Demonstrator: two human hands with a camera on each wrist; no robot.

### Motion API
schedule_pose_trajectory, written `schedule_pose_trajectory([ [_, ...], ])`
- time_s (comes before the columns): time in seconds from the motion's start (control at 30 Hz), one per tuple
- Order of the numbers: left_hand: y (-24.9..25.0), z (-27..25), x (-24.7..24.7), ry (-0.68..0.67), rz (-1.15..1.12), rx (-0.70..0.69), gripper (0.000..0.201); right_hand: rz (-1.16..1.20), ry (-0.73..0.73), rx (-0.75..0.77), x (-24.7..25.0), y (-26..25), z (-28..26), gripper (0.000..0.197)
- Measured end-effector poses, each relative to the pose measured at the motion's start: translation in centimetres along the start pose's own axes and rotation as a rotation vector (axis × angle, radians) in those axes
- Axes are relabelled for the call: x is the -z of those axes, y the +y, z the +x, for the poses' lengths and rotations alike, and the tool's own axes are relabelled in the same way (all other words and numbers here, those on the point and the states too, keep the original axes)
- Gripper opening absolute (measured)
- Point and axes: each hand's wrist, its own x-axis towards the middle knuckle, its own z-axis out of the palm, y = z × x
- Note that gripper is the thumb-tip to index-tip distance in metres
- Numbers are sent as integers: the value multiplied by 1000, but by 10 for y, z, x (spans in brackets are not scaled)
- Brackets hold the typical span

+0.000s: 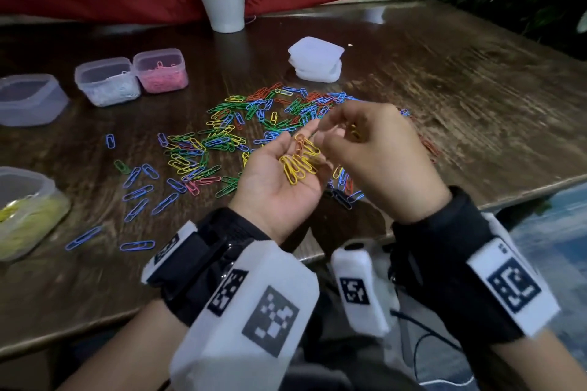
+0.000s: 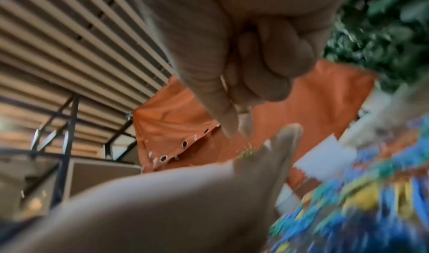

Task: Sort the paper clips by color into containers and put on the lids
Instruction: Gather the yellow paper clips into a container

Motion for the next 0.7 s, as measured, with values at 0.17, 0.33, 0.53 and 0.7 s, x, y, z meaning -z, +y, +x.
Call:
schedule_pose_trajectory([
  [0.17, -4, -10, -2, -14, -29, 38, 39, -184, -70, -8, -4, -5, 3, 10],
  [0.33, -3, -12, 1, -5, -20, 36, 43, -100, -44, 9, -6, 0, 6, 11],
  [0.53, 3, -14, 2, 30, 13, 45, 37, -178, -218, 129, -3, -2, 5, 25],
  [0.7, 5, -11, 5, 20, -25, 68, 45, -208, -167, 172, -5, 0, 9, 10],
])
